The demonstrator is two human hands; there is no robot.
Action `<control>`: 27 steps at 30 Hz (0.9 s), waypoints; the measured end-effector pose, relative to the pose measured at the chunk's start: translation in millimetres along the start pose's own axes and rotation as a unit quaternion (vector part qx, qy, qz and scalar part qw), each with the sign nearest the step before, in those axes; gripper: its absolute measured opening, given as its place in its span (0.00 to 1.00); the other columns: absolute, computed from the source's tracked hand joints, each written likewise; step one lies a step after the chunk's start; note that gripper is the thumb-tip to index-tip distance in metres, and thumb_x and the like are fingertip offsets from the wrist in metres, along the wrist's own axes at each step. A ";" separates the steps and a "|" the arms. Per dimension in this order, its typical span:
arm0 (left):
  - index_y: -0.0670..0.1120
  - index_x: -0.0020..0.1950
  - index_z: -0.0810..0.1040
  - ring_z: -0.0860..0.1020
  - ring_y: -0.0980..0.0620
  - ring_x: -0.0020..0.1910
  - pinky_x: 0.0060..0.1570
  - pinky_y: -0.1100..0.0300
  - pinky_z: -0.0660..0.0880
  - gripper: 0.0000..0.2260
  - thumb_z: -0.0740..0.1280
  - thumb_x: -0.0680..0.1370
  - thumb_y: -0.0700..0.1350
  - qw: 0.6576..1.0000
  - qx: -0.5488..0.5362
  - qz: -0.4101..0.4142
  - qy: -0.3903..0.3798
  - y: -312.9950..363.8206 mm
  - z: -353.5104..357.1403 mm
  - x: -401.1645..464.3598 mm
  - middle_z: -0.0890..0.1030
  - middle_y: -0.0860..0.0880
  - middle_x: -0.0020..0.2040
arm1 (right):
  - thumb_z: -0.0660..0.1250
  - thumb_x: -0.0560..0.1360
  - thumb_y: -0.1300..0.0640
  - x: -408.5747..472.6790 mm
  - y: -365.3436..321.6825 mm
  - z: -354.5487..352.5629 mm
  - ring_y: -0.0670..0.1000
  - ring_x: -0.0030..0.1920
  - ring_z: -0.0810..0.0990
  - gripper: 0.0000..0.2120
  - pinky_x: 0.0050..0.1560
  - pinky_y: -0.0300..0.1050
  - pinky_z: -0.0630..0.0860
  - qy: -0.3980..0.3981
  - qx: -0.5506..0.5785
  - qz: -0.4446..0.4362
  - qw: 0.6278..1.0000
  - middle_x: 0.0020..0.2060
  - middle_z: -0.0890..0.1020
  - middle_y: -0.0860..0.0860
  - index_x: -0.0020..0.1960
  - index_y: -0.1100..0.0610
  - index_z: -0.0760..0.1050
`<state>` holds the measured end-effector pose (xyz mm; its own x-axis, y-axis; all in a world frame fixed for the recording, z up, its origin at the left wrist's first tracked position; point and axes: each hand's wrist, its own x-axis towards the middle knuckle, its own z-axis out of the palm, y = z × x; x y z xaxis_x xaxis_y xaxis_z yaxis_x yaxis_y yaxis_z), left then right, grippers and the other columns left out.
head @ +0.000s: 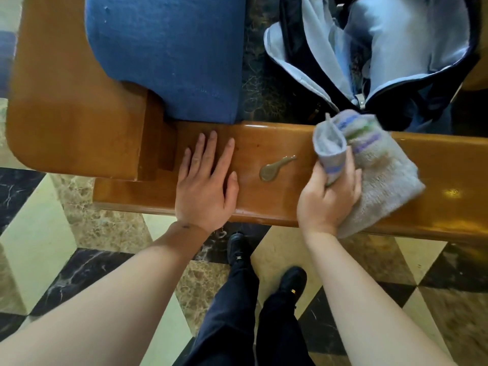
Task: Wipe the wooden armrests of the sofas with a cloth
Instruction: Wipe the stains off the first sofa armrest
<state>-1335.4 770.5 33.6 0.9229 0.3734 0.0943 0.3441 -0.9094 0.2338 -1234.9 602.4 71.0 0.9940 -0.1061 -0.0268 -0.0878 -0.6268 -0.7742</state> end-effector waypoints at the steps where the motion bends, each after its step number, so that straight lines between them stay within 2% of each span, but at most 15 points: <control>1: 0.48 0.82 0.62 0.58 0.41 0.82 0.79 0.40 0.55 0.25 0.52 0.85 0.53 1.000 0.004 0.001 0.000 0.0 -0.3 -0.3 0.64 0.40 0.81 | 0.59 0.78 0.49 -2.9 4.9 -6.4 0.36 0.72 0.61 0.26 0.79 0.57 0.56 -0.047 0.004 -0.066 0.997 0.73 0.75 0.53 0.74 0.56 0.72; 3: 0.48 0.82 0.62 0.59 0.41 0.81 0.79 0.41 0.55 0.25 0.52 0.85 0.53 1.000 0.008 0.002 0.002 -0.6 0.3 -0.2 0.64 0.40 0.81 | 0.58 0.78 0.50 -1.8 16.8 -16.8 0.48 0.72 0.72 0.25 0.78 0.55 0.59 -0.133 -0.022 -0.187 0.973 0.68 0.80 0.55 0.70 0.60 0.77; 5: 0.48 0.82 0.62 0.59 0.41 0.81 0.80 0.41 0.55 0.25 0.52 0.85 0.52 1.000 0.004 0.000 0.006 -1.6 0.7 -0.7 0.64 0.41 0.81 | 0.59 0.78 0.52 6.7 27.1 -26.5 0.54 0.68 0.78 0.22 0.77 0.53 0.62 -0.180 -0.036 -0.252 0.950 0.63 0.83 0.54 0.66 0.60 0.81; 9: 0.48 0.82 0.62 0.59 0.43 0.81 0.80 0.42 0.55 0.25 0.52 0.84 0.52 1.000 -0.003 -0.012 0.004 -2.1 0.5 0.7 0.65 0.42 0.81 | 0.64 0.75 0.53 27.1 40.2 -43.6 0.54 0.60 0.83 0.18 0.70 0.57 0.71 -0.194 -0.045 -0.333 0.922 0.55 0.87 0.55 0.58 0.59 0.85; 12: 0.48 0.82 0.62 0.59 0.43 0.81 0.80 0.43 0.55 0.25 0.53 0.84 0.51 1.000 -0.004 -0.015 0.006 -1.0 -0.8 0.2 0.65 0.42 0.81 | 0.66 0.74 0.54 38.9 46.9 -52.1 0.54 0.52 0.86 0.14 0.64 0.55 0.76 -0.192 -0.029 -0.355 0.915 0.48 0.88 0.56 0.51 0.60 0.87; 14: 0.47 0.81 0.63 0.60 0.43 0.81 0.80 0.43 0.55 0.25 0.53 0.84 0.51 1.000 -0.009 -0.016 0.006 -0.4 -1.9 0.5 0.65 0.42 0.80 | 0.66 0.74 0.56 45.6 55.0 -59.1 0.56 0.44 0.86 0.12 0.57 0.52 0.78 -0.181 -0.004 -0.346 0.921 0.39 0.87 0.57 0.42 0.62 0.86; 16: 0.47 0.81 0.63 0.60 0.43 0.81 0.80 0.43 0.55 0.25 0.53 0.84 0.51 1.000 -0.012 -0.017 0.006 0.4 -2.9 0.3 0.65 0.42 0.80 | 0.65 0.73 0.58 52.8 62.6 -68.3 0.58 0.35 0.82 0.13 0.47 0.51 0.79 -0.180 0.011 -0.327 0.928 0.31 0.82 0.58 0.34 0.64 0.81; 19: 0.46 0.81 0.64 0.60 0.43 0.81 0.80 0.42 0.56 0.25 0.53 0.84 0.50 1.000 -0.015 -0.017 0.008 1.6 -3.8 0.5 0.65 0.42 0.80 | 0.63 0.72 0.59 61.6 69.1 -78.1 0.58 0.28 0.74 0.15 0.37 0.48 0.74 -0.170 -0.003 -0.315 0.934 0.26 0.76 0.58 0.29 0.65 0.74; 23: 0.46 0.81 0.64 0.60 0.43 0.81 0.80 0.42 0.56 0.25 0.53 0.84 0.50 1.000 -0.018 -0.018 0.008 1.9 -3.7 1.0 0.65 0.42 0.80 | 0.62 0.72 0.58 72.1 75.2 -86.9 0.54 0.27 0.70 0.14 0.32 0.44 0.66 -0.109 -0.028 -0.275 0.955 0.26 0.74 0.56 0.29 0.63 0.70; 25: 0.46 0.81 0.64 0.60 0.43 0.81 0.79 0.42 0.56 0.25 0.53 0.84 0.50 1.000 -0.019 -0.016 0.013 1.8 -3.3 1.1 0.66 0.42 0.80 | 0.62 0.73 0.57 69.5 74.9 -86.3 0.53 0.29 0.71 0.12 0.32 0.43 0.67 -0.053 -0.030 -0.210 0.976 0.28 0.75 0.55 0.32 0.60 0.71; 27: 0.46 0.81 0.64 0.61 0.42 0.81 0.79 0.41 0.57 0.25 0.54 0.83 0.50 1.000 -0.020 -0.013 0.021 2.4 -2.4 0.4 0.66 0.41 0.80 | 0.62 0.75 0.55 57.7 64.8 -75.6 0.43 0.32 0.72 0.11 0.36 0.35 0.70 0.036 0.000 -0.112 0.993 0.31 0.78 0.51 0.38 0.59 0.76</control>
<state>-1334.6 768.9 36.6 0.9056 0.4043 0.1280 0.3593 -0.8918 0.2750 -1188.2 497.3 67.1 0.9812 -0.0189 0.1919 0.1354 -0.6408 -0.7557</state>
